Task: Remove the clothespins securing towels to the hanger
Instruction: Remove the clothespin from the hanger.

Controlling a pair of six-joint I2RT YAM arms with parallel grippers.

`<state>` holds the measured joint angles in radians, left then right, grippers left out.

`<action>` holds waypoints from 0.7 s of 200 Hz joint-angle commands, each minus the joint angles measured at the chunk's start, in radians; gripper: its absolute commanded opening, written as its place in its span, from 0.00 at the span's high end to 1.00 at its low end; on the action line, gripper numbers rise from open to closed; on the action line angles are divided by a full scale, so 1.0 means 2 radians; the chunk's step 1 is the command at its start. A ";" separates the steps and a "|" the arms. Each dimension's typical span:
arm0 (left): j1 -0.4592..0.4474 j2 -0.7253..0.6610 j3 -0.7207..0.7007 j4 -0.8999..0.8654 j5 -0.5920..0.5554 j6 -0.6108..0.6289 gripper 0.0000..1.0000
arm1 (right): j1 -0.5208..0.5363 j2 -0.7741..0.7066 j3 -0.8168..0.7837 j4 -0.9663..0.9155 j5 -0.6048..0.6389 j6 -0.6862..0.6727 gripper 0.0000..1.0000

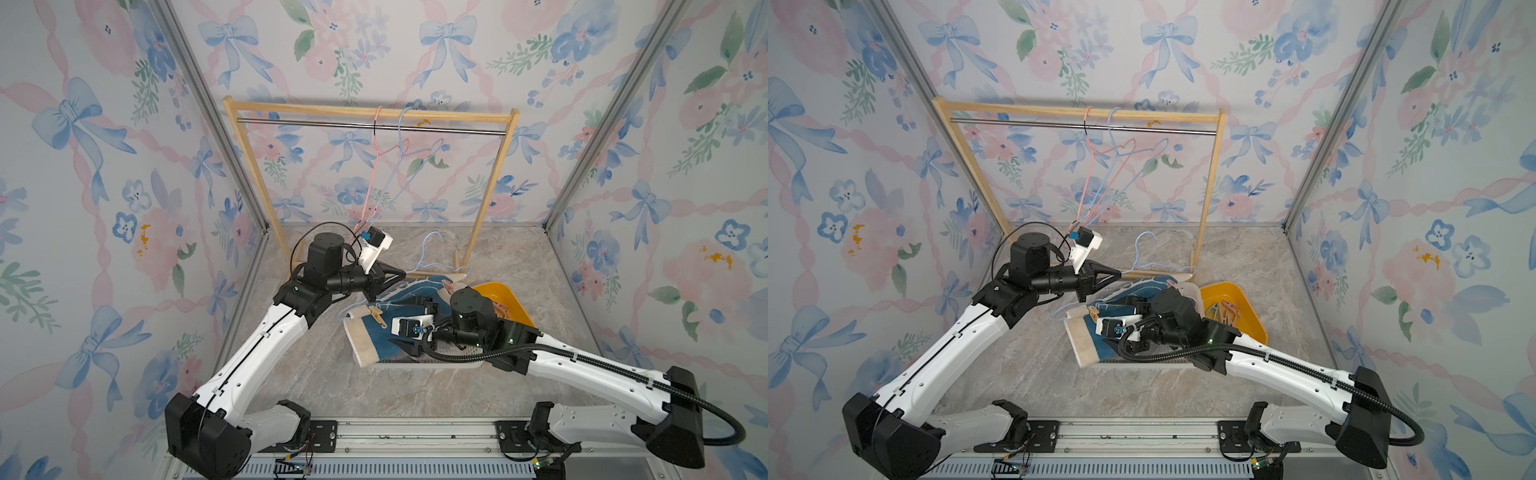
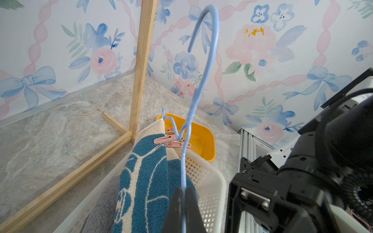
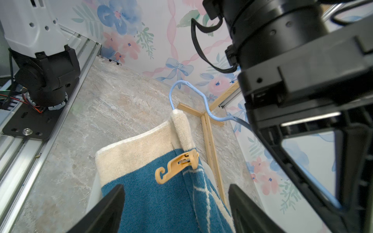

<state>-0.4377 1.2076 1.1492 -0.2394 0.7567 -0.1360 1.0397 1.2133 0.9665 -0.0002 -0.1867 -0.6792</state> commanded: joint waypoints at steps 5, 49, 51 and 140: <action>0.003 0.003 0.004 0.015 0.011 -0.004 1.00 | 0.009 0.012 -0.008 0.036 0.014 -0.031 0.18; 0.003 0.005 0.002 0.016 0.015 -0.003 1.00 | 0.013 0.032 -0.003 0.054 0.023 -0.040 0.20; 0.003 0.005 0.002 0.016 0.015 -0.003 1.00 | 0.013 0.033 -0.002 0.054 0.024 -0.041 0.20; 0.003 0.005 0.001 0.016 0.015 -0.003 1.00 | 0.019 0.054 0.010 0.071 0.041 -0.056 0.38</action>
<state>-0.4377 1.2083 1.1492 -0.2390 0.7670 -0.1360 1.0676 1.3125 0.9623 0.1120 -0.1184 -0.7860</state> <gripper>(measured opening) 0.050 0.634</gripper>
